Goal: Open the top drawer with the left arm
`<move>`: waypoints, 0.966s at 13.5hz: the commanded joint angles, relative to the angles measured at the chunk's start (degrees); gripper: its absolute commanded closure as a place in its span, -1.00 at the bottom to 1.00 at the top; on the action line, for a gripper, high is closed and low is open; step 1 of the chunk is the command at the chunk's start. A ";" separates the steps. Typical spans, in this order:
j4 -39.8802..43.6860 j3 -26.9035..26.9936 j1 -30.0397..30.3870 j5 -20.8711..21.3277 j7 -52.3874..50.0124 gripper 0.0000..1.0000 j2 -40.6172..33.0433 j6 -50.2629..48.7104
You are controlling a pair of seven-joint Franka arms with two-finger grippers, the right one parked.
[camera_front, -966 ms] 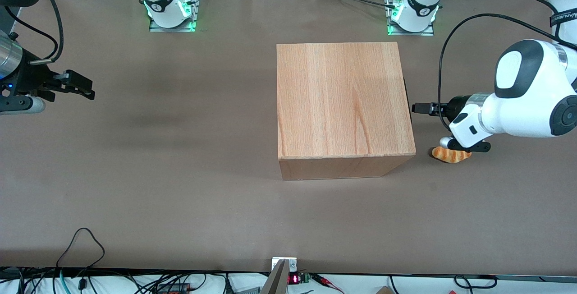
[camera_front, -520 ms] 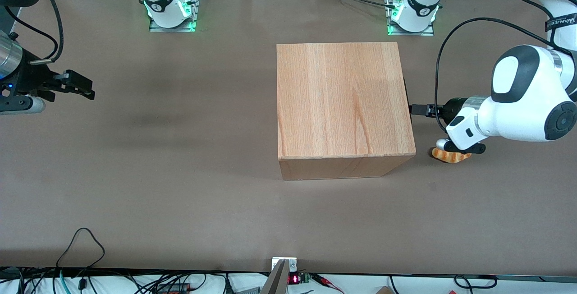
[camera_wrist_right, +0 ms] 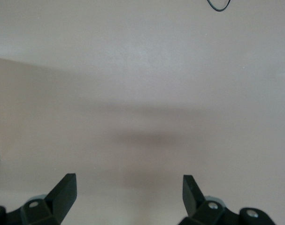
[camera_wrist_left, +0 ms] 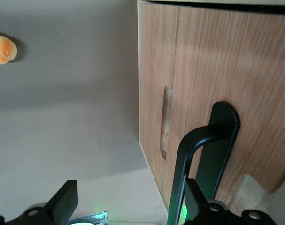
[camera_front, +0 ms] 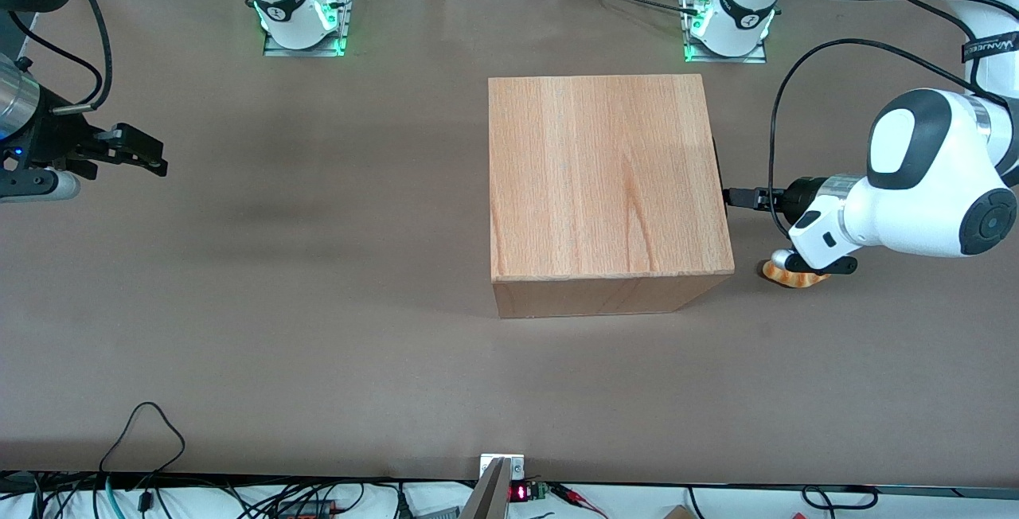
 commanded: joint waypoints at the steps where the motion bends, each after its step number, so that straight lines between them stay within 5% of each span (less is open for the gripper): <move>1: -0.38 -0.13 1.23 -1.77 0.28 -1.00 0.47 -0.16; 13: -0.03 -0.13 1.24 -5.11 -0.43 -1.00 0.30 -1.83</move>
